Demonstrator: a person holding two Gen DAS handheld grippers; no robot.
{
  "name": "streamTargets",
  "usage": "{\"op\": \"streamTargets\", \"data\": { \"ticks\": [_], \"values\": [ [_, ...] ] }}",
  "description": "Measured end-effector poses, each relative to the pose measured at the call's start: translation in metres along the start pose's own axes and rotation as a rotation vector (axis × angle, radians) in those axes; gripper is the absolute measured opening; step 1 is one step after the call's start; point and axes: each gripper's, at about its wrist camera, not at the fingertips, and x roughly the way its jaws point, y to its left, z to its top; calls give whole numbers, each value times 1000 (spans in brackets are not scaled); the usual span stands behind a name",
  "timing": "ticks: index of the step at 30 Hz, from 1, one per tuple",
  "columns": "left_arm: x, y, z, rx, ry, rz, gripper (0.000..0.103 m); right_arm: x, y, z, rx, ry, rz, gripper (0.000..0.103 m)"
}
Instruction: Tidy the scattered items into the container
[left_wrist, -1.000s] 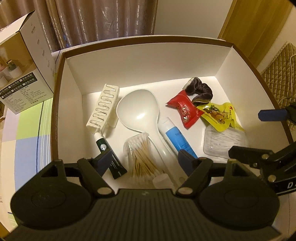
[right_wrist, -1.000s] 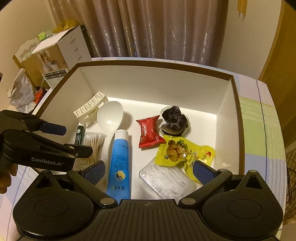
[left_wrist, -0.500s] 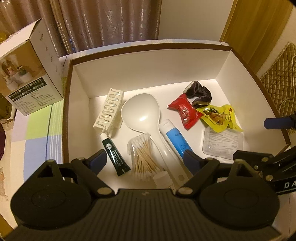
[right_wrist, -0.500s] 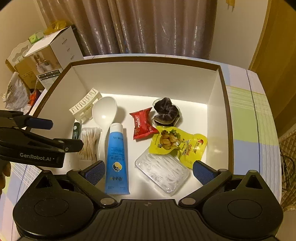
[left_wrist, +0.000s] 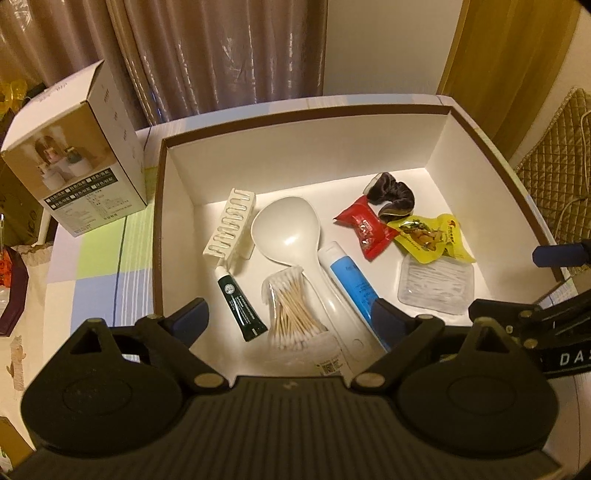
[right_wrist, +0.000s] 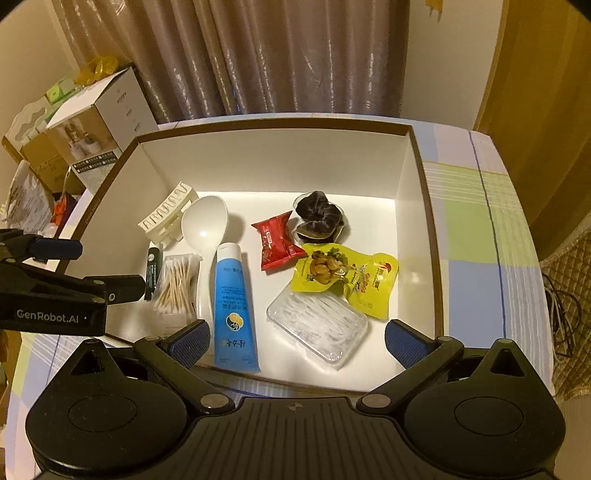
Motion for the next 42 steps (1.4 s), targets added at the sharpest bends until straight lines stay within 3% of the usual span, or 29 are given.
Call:
{"op": "streamTargets", "data": {
  "ticks": [28, 42],
  "values": [
    [-71, 5, -47, -54, -82, 22, 93, -63, 16, -35, 75, -96, 10, 103],
    [-100, 4, -70, -57, -176, 53, 93, -75, 24, -54, 92, -110, -7, 103]
  ]
}}
